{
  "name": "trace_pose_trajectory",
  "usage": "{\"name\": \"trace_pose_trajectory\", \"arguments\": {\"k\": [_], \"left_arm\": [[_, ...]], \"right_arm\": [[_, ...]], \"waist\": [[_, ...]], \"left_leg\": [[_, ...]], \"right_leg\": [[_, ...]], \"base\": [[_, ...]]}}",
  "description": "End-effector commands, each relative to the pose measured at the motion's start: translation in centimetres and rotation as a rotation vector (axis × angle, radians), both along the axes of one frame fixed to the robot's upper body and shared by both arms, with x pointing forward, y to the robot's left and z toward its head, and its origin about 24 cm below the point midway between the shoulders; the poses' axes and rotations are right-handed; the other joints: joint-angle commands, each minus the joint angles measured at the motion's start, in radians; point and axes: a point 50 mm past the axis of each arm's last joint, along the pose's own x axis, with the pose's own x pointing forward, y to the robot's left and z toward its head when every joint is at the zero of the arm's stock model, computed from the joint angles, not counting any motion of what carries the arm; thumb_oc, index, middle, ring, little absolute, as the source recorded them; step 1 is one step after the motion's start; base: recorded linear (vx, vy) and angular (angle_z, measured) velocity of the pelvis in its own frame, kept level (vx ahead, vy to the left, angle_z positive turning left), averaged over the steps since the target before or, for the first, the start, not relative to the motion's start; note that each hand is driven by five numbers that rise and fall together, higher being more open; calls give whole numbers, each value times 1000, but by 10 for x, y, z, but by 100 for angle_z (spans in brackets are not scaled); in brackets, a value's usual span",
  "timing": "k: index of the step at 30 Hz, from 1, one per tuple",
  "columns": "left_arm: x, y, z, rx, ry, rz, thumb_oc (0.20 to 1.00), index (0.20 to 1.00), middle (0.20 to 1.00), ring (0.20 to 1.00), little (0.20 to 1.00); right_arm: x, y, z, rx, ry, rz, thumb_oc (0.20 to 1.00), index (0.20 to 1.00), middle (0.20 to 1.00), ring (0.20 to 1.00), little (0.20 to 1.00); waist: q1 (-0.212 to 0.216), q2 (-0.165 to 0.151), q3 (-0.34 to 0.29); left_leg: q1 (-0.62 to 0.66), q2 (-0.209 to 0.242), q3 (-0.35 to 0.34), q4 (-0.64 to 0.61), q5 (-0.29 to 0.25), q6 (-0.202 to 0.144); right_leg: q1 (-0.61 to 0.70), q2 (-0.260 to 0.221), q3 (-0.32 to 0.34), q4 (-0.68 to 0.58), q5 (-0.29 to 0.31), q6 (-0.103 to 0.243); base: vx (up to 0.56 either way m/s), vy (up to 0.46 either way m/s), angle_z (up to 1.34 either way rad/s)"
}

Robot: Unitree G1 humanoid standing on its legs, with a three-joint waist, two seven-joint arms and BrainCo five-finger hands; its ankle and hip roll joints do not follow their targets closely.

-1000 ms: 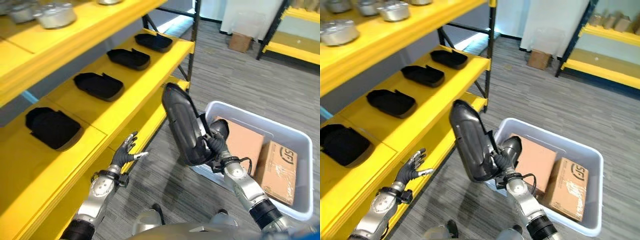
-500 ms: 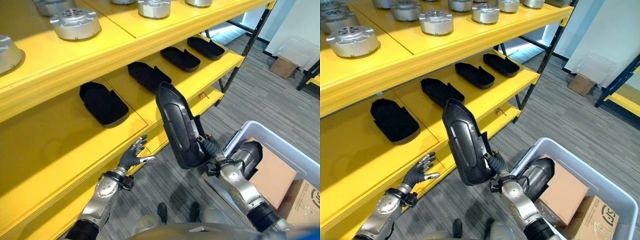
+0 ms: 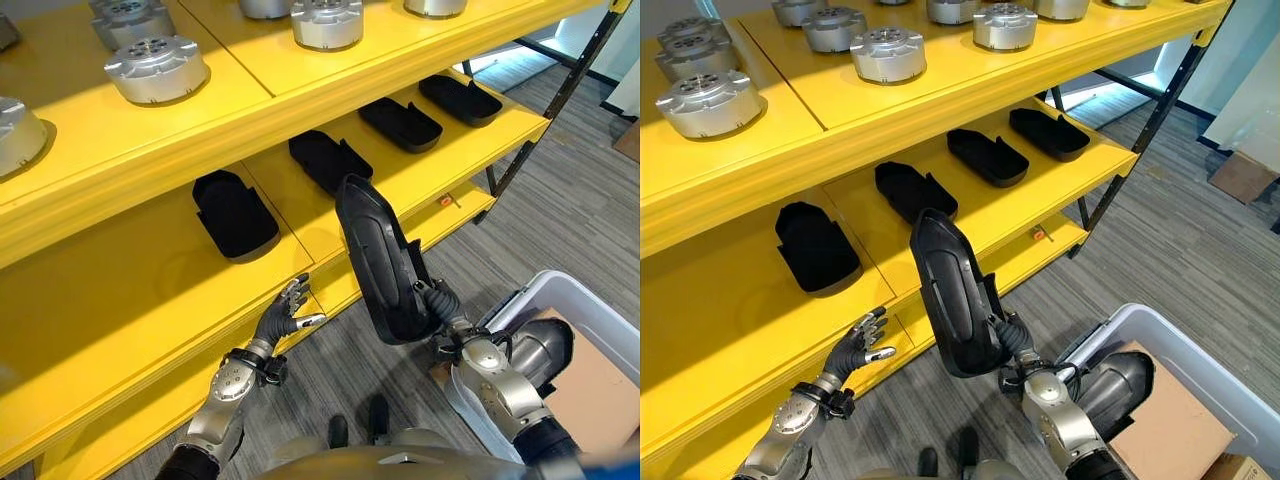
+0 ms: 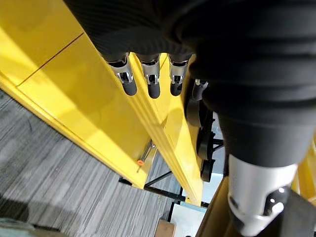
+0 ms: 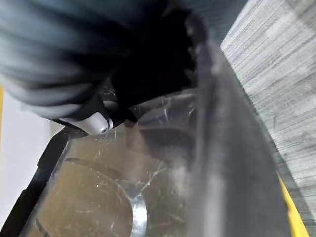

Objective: Move parts from the plastic box to the shelf.

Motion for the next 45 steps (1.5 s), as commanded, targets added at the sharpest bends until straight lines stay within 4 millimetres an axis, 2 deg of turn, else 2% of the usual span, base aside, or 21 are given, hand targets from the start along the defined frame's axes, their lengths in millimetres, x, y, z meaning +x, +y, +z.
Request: {"name": "trace_pose_trajectory", "arguments": {"k": [1, 3, 5, 9, 12, 13, 16, 17, 18, 19, 21, 27, 29, 31, 36, 38, 40, 41, 42, 43, 45], "left_arm": [[6, -15, 16, -12, -110, -88, 1000, 1000, 1000, 1000, 1000], [6, -17, 18, -13, -121, -94, 1000, 1000, 1000, 1000, 1000], [6, -17, 21, -11, -144, -98, 1000, 1000, 1000, 1000, 1000], [11, -14, 26, 19, -176, -45, 1000, 1000, 1000, 1000, 1000], [14, -10, 27, -3, -171, 0, 1000, 1000, 1000, 1000, 1000], [14, -8, 28, -5, -173, 20, 1000, 1000, 1000, 1000, 1000], [15, -5, 29, -8, -171, 29, 1000, 1000, 1000, 1000, 1000], [15, -5, 29, -9, -172, 30, 1000, 1000, 1000, 1000, 1000], [15, -4, 30, -26, -170, 34, 1000, 1000, 1000, 1000, 1000], [12, -3, 30, -41, -166, 27, 1000, 1000, 1000, 1000, 1000], [8, -1, 30, -26, -167, 27, 1000, 1000, 1000, 1000, 1000], [-7, 8, 27, 22, -157, 21, 1000, 1000, 1000, 1000, 1000], [-11, 10, 29, 24, -165, 9, 1000, 1000, 1000, 1000, 1000], [-11, 11, 29, 16, -165, 19, 1000, 1000, 1000, 1000, 1000], [-9, 12, 30, 11, -167, 42, 1000, 1000, 1000, 1000, 1000], [-6, 12, 29, 9, -150, 46, 1000, 1000, 1000, 1000, 1000], [-2, 9, 27, -4, -121, 27, 1000, 1000, 1000, 1000, 1000], [-2, 9, 25, -25, -90, 23, 1000, 1000, 1000, 1000, 1000], [-2, 2, 20, -45, -40, 12, 1000, 1000, 1000, 1000, 1000], [-2, -4, 19, -40, -37, 9, 1000, 1000, 1000, 1000, 1000], [1, -14, 17, -41, -25, -14, 1000, 1000, 1000, 1000, 1000]], "right_arm": [[18, 5, 38, 48, -207, -26, 200, 200, 200, 200, 200], [18, 4, 38, 37, -212, -24, 200, 200, 200, 200, 200], [18, 1, 38, 32, -195, -23, 200, 200, 200, 200, 200], [18, -6, 39, -4, -206, -37, 200, 200, 200, 200, 200], [18, -9, 41, -20, -206, -48, 200, 200, 200, 200, 200], [21, -13, 43, -82, -238, -71, 200, 200, 200, 200, 200], [22, -14, 52, -88, -270, -60, 200, 200, 200, 200, 200], [22, -14, 53, -87, -272, -59, 200, 200, 200, 200, 200], [21, -14, 56, -85, -280, -49, 200, 200, 200, 200, 200], [18, -10, 56, -47, -261, -25, 200, 200, 200, 200, 200], [17, -6, 56, -40, -257, -3, 200, 200, 200, 200, 200], [11, 7, 56, -31, -239, 89, 200, 200, 200, 200, 200], [12, 12, 58, -22, -253, 109, 200, 200, 200, 200, 200], [12, 16, 57, -16, -247, 122, 200, 200, 200, 200, 200], [12, 30, 54, -17, -238, 171, 200, 200, 200, 200, 200], [13, 37, 53, -20, -239, 193, 200, 200, 200, 200, 200], [12, 36, 51, -19, -232, 185, 200, 200, 200, 200, 200], [12, 36, 50, -15, -225, 187, 200, 200, 200, 200, 200], [11, 35, 49, -16, -211, 188, 200, 200, 200, 200, 200], [12, 33, 47, -20, -201, 187, 200, 200, 200, 200, 200], [11, 29, 42, -22, -181, 173, 200, 200, 200, 200, 200]], "waist": [[-9, 37, -27], [-13, 42, -27], [-24, 47, -21], [-38, 61, -23], [-39, 70, -30], [-35, 80, -32], [-42, 88, -36], [-43, 89, -33], [-48, 88, -32], [-38, 80, -27], [-27, 74, -23], [37, 45, -6], [78, 26, 7], [93, 23, 8], [145, 14, 19], [151, 19, 24], [125, 18, 22], [119, 17, 20], [99, 17, 16], [84, 14, 12], [53, 14, -2]], "left_leg": [[-1, 61, 84, 19, 116, 17], [9, 88, 82, 35, 96, 1], [9, 145, 114, 62, 141, -14], [6, 264, 122, 94, 245, -57], [26, 303, 78, 99, 282, -74], [42, 293, 50, 83, 268, -69], [66, 282, 78, 59, 234, -74], [63, 283, 94, 55, 243, -63], [76, 265, 115, 32, 219, -53], [84, 223, 114, -6, 173, -29], [91, 209, 107, -25, 164, -20], [83, 185, 82, -35, 154, 0], [71, 157, 79, -43, 146, 17], [82, 144, 66, -50, 128, 14], [91, 111, 99, -58, 114, 32], [103, 102, 107, -71, 103, 43], [96, 102, 89, -73, 106, 43], [95, 101, 85, -74, 109, 42], [96, 96, 69, -81, 114, 36], [79, 88, 59, -81, 136, 37], [66, 64, -6, -83, 136, 38]], "right_leg": [[9, -41, -4, 47, -1, 157], [18, -57, -11, 59, -23, 161], [14, -73, -34, 85, -31, 144], [17, -97, -59, 127, -65, 131], [7, -117, -54, 156, -77, 130], [6, -132, -43, 173, -82, 138], [19, -154, -53, 180, -93, 157], [14, -156, -63, 179, -79, 151], [23, -171, -75, 184, -77, 162], [30, -195, -81, 190, -62, 186], [36, -212, -87, 191, -51, 204], [49, -277, -131, 205, -6, 241], [41, -318, -172, 225, 48, 263], [49, -331, -176, 234, 51, 286], [47, -365, -278, 260, 128, 317], [10, -342, -282, 317, 119, 315], [10, -245, -224, 282, 36, 282], [12, -225, -213, 271, 20, 275], [20, -133, -178, 219, -43, 235], [17, -75, -147, 177, -46, 193], [20, -35, -37, 134, -50, 173]], "base": [[-30, 104, 172], [49, 153, 80], [2, 204, 28], [23, 240, 18], [28, 417, 24], [42, 534, 18], [34, 325, 12], [3, 356, 18], [-33, 571, 28], [13, 715, 21], [-6, 440, 28], [-48, 281, 42], [-119, 295, 30], [-23, 181, 25], [-67, 167, 5], [-37, 119, -31], [12, -11, 6], [42, -7, 62], [-2, -15, 66], [25, -18, 46], [29, -33, 41]]}}
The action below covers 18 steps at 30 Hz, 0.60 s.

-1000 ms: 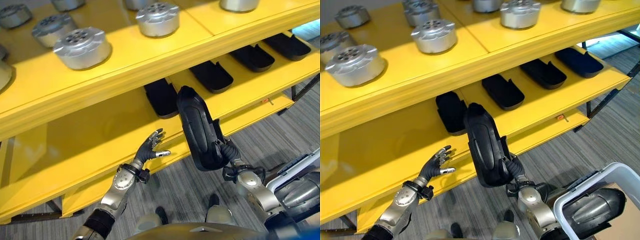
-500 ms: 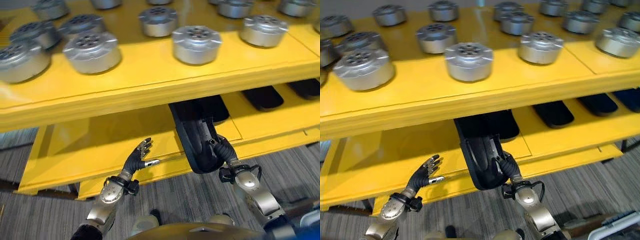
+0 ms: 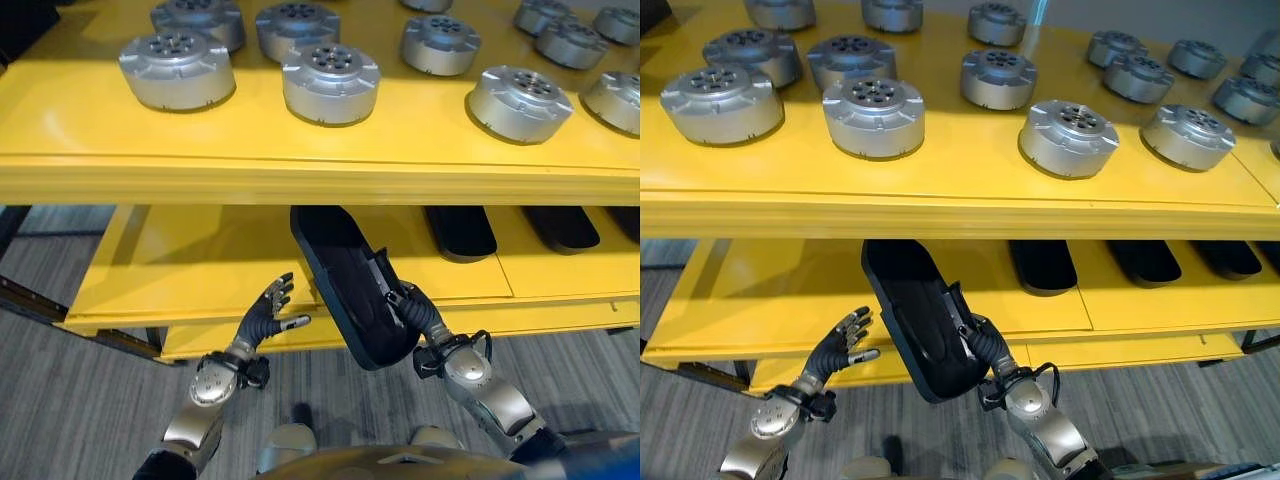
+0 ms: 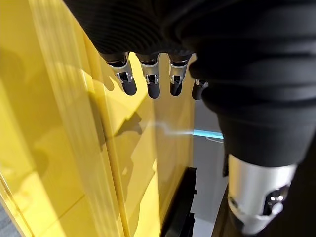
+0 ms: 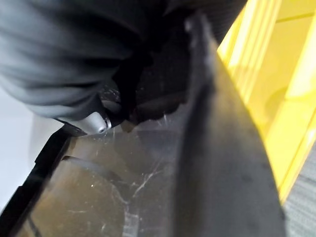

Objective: Move parts from the plastic box to the shelf.

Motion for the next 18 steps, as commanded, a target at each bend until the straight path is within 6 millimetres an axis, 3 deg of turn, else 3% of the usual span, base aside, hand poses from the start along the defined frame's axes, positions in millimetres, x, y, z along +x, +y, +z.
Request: {"name": "trace_pose_trajectory", "arguments": {"k": [1, 12, 18], "left_arm": [[12, -27, 14, -62, -62, -66, 1000, 1000, 1000, 1000, 1000], [8, -31, 7, -74, -21, -70, 1000, 1000, 1000, 1000, 1000], [8, -31, 8, -62, -30, -73, 1000, 1000, 1000, 1000, 1000]], "right_arm": [[22, -9, 33, 48, -159, -30, 200, 200, 200, 200, 200], [14, -11, 15, 60, -82, -39, 200, 200, 200, 200, 200], [14, -11, 14, 80, -76, -58, 200, 200, 200, 200, 200]], "waist": [[-42, 10, -40], [-66, 32, -72], [-78, 40, -64]], "left_leg": [[2, -41, 74, 11, -5, -26], [1, -51, 42, 6, -9, -38], [-7, -43, 87, 51, -20, -45]], "right_leg": [[53, 52, 94, -124, 44, -24], [86, 57, 150, -198, 61, -31], [86, 53, 136, -196, 54, -38]], "base": [[23, -48, 88], [33, -86, 11], [-18, -62, 1]]}}
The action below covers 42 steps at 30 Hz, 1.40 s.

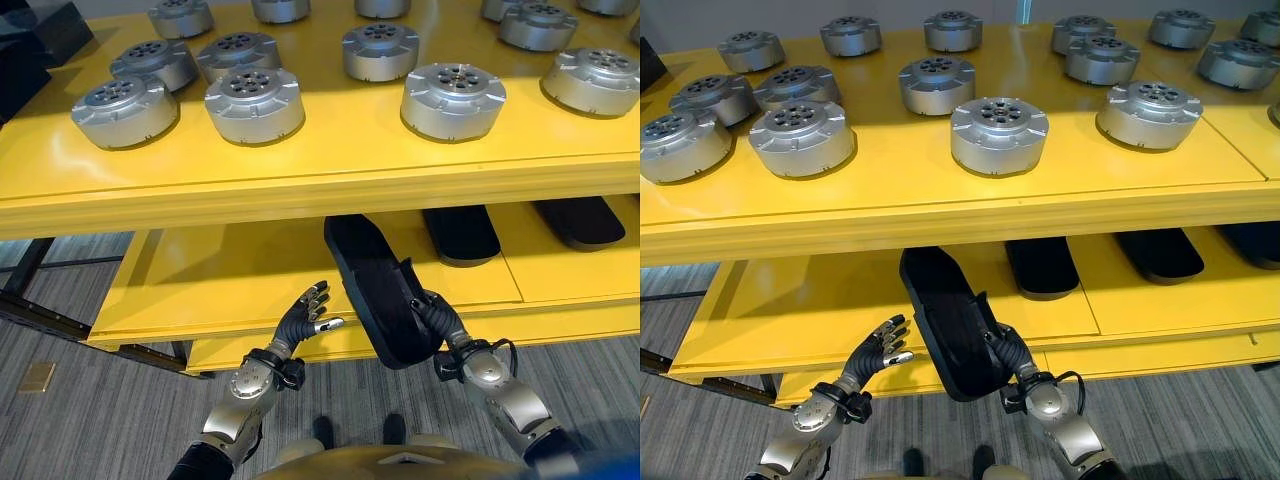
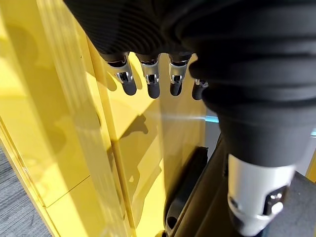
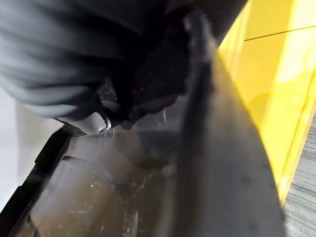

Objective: Move parts from the plastic box to the shelf.

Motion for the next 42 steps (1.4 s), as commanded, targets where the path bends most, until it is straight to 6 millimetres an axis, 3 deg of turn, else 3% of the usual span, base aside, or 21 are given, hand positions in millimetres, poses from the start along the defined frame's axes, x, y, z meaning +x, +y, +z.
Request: {"name": "trace_pose_trajectory", "arguments": {"k": [1, 4, 5, 6, 7, 9, 10, 11, 13, 17, 21, 25, 31, 37, 42], "left_arm": [[14, 5, 22, 75, -144, -25, 1000, 1000, 1000, 1000, 1000], [20, -1, 28, 161, -216, -111, 1000, 1000, 1000, 1000, 1000], [22, -5, 29, 143, -212, -142, 1000, 1000, 1000, 1000, 1000], [21, -10, 28, 117, -198, -169, 1000, 1000, 1000, 1000, 1000], [19, -14, 26, 103, -185, -182, 1000, 1000, 1000, 1000, 1000], [18, -14, 25, 109, -177, -172, 1000, 1000, 1000, 1000, 1000], [18, -14, 25, 98, -171, -158, 1000, 1000, 1000, 1000, 1000], [19, -14, 26, 90, -175, -159, 1000, 1000, 1000, 1000, 1000], [22, -13, 27, 82, -176, -153, 1000, 1000, 1000, 1000, 1000], [27, -11, 18, 73, -94, -137, 1000, 1000, 1000, 1000, 1000], [21, -5, 14, 48, -56, -102, 1000, 1000, 1000, 1000, 1000], [9, -11, 13, -8, -30, -230, 1000, 1000, 1000, 1000, 1000], [7, -11, 21, -62, -55, -206, 1000, 1000, 1000, 1000, 1000], [3, 3, 19, -37, -31, -168, 1000, 1000, 1000, 1000, 1000], [11, 2, 29, -41, -61, -197, 1000, 1000, 1000, 1000, 1000]], "right_arm": [[18, 22, 35, 152, -180, 18, 200, 200, 200, 200, 200], [20, 22, 36, 138, -184, 4, 200, 200, 200, 200, 200], [21, 23, 36, 135, -181, 3, 200, 200, 200, 200, 200], [23, 23, 34, 131, -173, 0, 200, 200, 200, 200, 200], [26, 23, 30, 134, -152, 15, 200, 200, 200, 200, 200], [28, 22, 28, 129, -131, 29, 200, 200, 200, 200, 200], [28, 20, 30, 114, -134, 33, 200, 200, 200, 200, 200], [28, 19, 31, 103, -138, 27, 200, 200, 200, 200, 200], [31, 12, 31, 100, -130, -8, 200, 200, 200, 200, 200], [33, 11, 34, 116, -154, -82, 200, 200, 200, 200, 200], [35, 13, 33, 131, -148, -145, 200, 200, 200, 200, 200], [39, 10, 36, 133, -168, -187, 200, 200, 200, 200, 200], [58, 1, 51, 128, -241, -286, 200, 200, 200, 200, 200], [77, -34, 56, 21, -238, -437, 200, 200, 200, 200, 200], [105, -58, 74, -67, -254, -551, 200, 200, 200, 200, 200]], "waist": [[-14, -45, 3], [-40, -50, 7], [-42, -52, 12], [-37, -47, 15], [-27, -40, 17], [-24, -29, 10], [-28, -16, 9], [-30, -14, 12], [-43, 2, 9], [-58, -1, -7], [-32, -11, -5], [1, -24, -3], [50, -37, 7], [96, -46, 34], [136, -39, 63]], "left_leg": [[15, -13, 181, 112, -43, -4], [13, 40, 280, 181, -78, -16], [-3, 60, 293, 203, -53, -16], [-14, 77, 265, 222, -27, -28], [-18, 101, 188, 224, 11, -42], [-6, 143, 132, 198, 67, -65], [-12, 204, 92, 189, 151, -90], [-18, 219, 77, 189, 165, -94], [14, 209, 92, 150, 121, -90], [73, 155, 148, 64, 33, -63], [86, 135, 140, 40, 24, -48], [85, 125, 140, 28, 23, -43], [61, 130, 120, 34, 28, -47], [39, 139, 108, 53, 32, -51], [-3, 152, 83, 94, 38, -59]], "right_leg": [[-6, -66, 20, 58, 16, 74], [-13, -96, -20, 91, -6, 75], [-25, -99, -32, 105, 0, 62], [-26, -97, -26, 115, -4, 54], [-25, -97, 6, 128, -10, 49], [-29, -102, 34, 136, -16, 49], [-33, -113, 50, 154, -29, 47], [-36, -121, 54, 165, -34, 46], [-35, -157, 57, 178, -34, 69], [-15, -200, 46, 177, -11, 111], [2, -209, 25, 163, -3, 127], [16, -215, -5, 136, 8, 136], [24, -219, -28, 129, 2, 138], [27, -222, -47, 144, -7, 136], [10, -215, -58, 188, -29, 122]], "base": [[-83, -45, -2], [-73, 24, 31], [-122, 58, 102], [-35, 162, 85], [86, 248, 39], [100, 360, -56], [48, 428, -76], [26, 480, -55], [41, 457, -13], [86, 312, 17], [49, 129, 15], [-6, 25, 3], [16, -8, 9], [4, -48, 15], [27, -54, 10]]}}
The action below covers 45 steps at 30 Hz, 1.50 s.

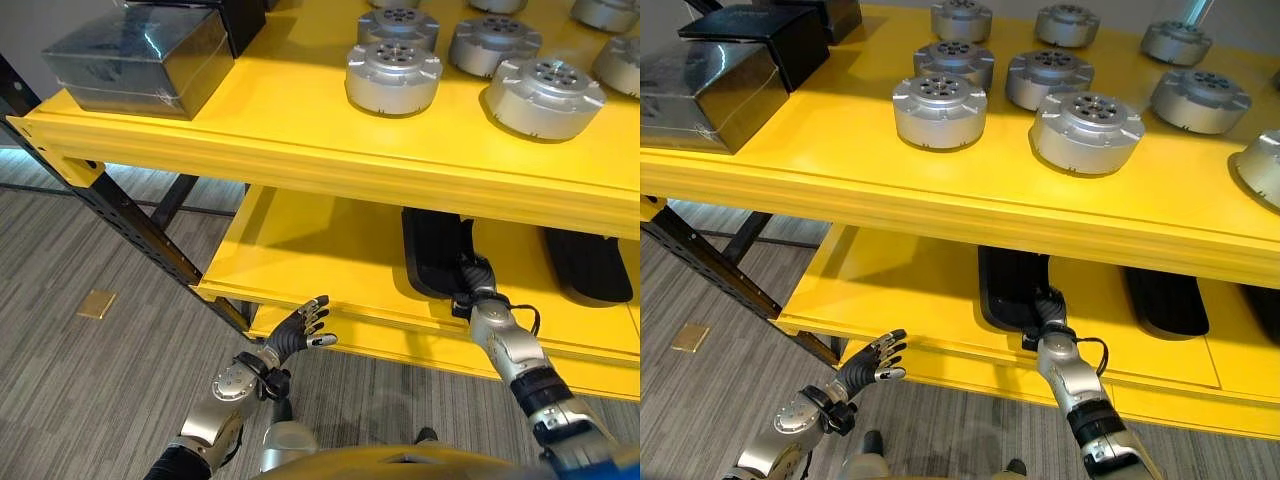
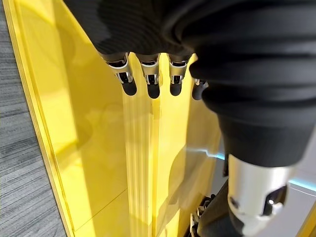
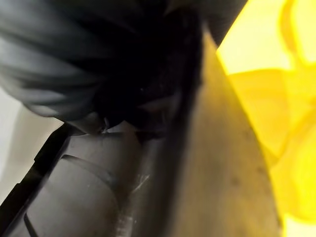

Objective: Move parts from the plastic box to the shelf.

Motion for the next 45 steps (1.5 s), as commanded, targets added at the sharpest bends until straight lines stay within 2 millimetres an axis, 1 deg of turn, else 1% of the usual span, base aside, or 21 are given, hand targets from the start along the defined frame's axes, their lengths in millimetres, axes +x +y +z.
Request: {"name": "trace_pose_trajectory", "arguments": {"k": [1, 3, 4, 5, 10, 16, 17, 18, 25, 30, 37, 41, 45], "left_arm": [[16, -12, 28, -84, -114, -37, 1000, 1000, 1000, 1000, 1000], [23, -13, 34, -104, -124, -37, 1000, 1000, 1000, 1000, 1000], [28, -16, 39, -112, -137, -37, 1000, 1000, 1000, 1000, 1000], [28, -17, 40, -115, -139, -39, 1000, 1000, 1000, 1000, 1000], [29, -21, 40, -114, -140, -49, 1000, 1000, 1000, 1000, 1000], [34, -23, 46, -115, -158, -51, 1000, 1000, 1000, 1000, 1000], [35, -24, 47, -117, -161, -50, 1000, 1000, 1000, 1000, 1000], [36, -25, 48, -121, -167, -50, 1000, 1000, 1000, 1000, 1000], [37, -25, 49, -114, -179, -58, 1000, 1000, 1000, 1000, 1000], [38, -27, 49, -113, -177, -59, 1000, 1000, 1000, 1000, 1000], [40, -30, 49, -105, -179, -60, 1000, 1000, 1000, 1000, 1000], [41, -30, 49, -109, -184, -58, 1000, 1000, 1000, 1000, 1000], [41, -31, 48, -110, -189, -56, 1000, 1000, 1000, 1000, 1000]], "right_arm": [[26, -12, 49, -40, -184, -60, 200, 200, 200, 200, 200], [37, -16, 59, -54, -181, -99, 200, 200, 200, 200, 200], [47, -25, 68, -74, -171, -139, 200, 200, 200, 200, 200], [51, -32, 70, -92, -151, -157, 200, 200, 200, 200, 200], [55, -47, 69, -120, -116, -213, 200, 200, 200, 200, 200], [64, -66, 86, -203, -107, -257, 200, 200, 200, 200, 200], [64, -69, 87, -211, -98, -265, 200, 200, 200, 200, 200], [63, -78, 90, -244, -91, -287, 200, 200, 200, 200, 200], [58, -98, 91, -312, -64, -317, 200, 200, 200, 200, 200], [59, -99, 95, -331, -69, -318, 200, 200, 200, 200, 200], [68, -96, 113, -370, -110, -283, 200, 200, 200, 200, 200], [73, -93, 121, -380, -132, -261, 200, 200, 200, 200, 200], [76, -86, 122, -366, -145, -241, 200, 200, 200, 200, 200]], "waist": [[20, 24, 2], [33, 27, 21], [40, 36, 49], [41, 42, 65], [44, 50, 95], [46, 66, 129], [46, 68, 134], [44, 72, 143], [38, 72, 156], [35, 74, 158], [35, 83, 170], [34, 91, 180], [31, 93, 184]], "left_leg": [[-13, 1, 46, 71, -16, 52], [-46, 4, 36, 91, -15, 50], [-71, 5, 28, 118, -18, 49], [-80, 6, 29, 132, -21, 48], [-95, 13, 33, 153, -22, 45], [-101, 13, 40, 146, -15, 42], [-104, 12, 40, 147, -15, 41], [-107, 11, 43, 149, -15, 42], [-108, 11, 50, 154, -18, 43], [-106, 12, 50, 160, -22, 42], [-110, 12, 47, 165, -25, 40], [-114, 9, 46, 163, -25, 40], [-113, 8, 47, 162, -25, 40]], "right_leg": [[-69, 36, 34, 171, -63, -70], [-93, 39, 35, 186, -67, -75], [-111, 41, 37, 202, -69, -82], [-122, 39, 39, 209, -68, -83], [-145, 36, 48, 228, -67, -84], [-167, 31, 59, 224, -54, -74], [-170, 29, 57, 226, -53, -73], [-178, 25, 57, 231, -52, -72], [-188, 20, 59, 239, -51, -69], [-191, 20, 63, 245, -53, -70], [-201, 18, 63, 255, -55, -71], [-209, 15, 62, 261, -56, -72], [-215, 11, 62, 267, -55, -72]], "base": [[-64, -65, 12], [-124, -55, 16], [-165, -12, 10], [-157, 1, -3], [-55, -10, -1], [-69, 6, -4], [-78, 24, -6], [-78, 19, -3], [-29, 0, -1], [0, 0, 0], [-5, 1, 0], [-24, 11, -2], [-12, 15, -6]]}}
